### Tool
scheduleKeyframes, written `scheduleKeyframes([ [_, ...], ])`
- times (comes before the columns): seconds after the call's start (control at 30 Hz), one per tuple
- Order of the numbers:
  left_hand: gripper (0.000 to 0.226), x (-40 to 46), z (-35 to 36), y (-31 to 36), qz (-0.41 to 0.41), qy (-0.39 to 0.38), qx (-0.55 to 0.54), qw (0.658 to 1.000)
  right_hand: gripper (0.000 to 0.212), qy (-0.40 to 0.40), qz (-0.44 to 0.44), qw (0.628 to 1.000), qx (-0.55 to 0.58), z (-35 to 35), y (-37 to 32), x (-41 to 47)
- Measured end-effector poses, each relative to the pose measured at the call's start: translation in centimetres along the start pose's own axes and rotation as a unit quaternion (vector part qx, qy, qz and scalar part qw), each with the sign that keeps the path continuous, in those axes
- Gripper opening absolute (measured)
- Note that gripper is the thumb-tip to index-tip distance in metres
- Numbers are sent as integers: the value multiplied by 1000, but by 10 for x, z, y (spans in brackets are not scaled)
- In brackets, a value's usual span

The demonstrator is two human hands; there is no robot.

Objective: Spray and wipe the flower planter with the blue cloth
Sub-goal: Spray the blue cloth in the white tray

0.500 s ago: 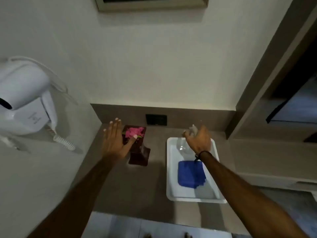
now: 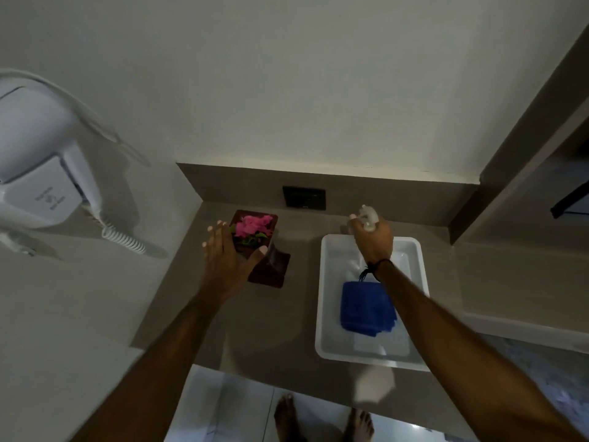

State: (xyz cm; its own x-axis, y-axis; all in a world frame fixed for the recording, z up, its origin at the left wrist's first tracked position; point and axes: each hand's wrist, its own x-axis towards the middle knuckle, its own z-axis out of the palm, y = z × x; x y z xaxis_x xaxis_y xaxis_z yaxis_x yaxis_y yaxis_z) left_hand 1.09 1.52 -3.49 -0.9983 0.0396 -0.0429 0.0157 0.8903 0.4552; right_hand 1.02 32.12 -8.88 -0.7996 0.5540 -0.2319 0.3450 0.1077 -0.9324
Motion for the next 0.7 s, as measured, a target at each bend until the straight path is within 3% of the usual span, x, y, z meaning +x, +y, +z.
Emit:
scheduleKeyframes([
  [0.1, 113, 0, 1, 0, -7, -7, -3, 1000, 26, -59, 3, 998, 8, 9, -6, -14],
  [0.27, 130, 0, -2, -1, -9, -28, 11, 1000, 47, -179, 79, 981, 13, 43, -10, -51],
  [0.4, 124, -1, -4, 0, 1, -32, 24, 999, 49, -165, 53, 983, -57, 68, -4, -74],
  [0.6, 118, -2, -7, 5, -3, -48, 36, 998, 26, -145, 27, 987, -67, 72, -9, -75],
  [0.7, 120, -2, -7, 4, -3, -46, 31, 998, 43, -128, 11, 989, -67, 54, -8, -66],
])
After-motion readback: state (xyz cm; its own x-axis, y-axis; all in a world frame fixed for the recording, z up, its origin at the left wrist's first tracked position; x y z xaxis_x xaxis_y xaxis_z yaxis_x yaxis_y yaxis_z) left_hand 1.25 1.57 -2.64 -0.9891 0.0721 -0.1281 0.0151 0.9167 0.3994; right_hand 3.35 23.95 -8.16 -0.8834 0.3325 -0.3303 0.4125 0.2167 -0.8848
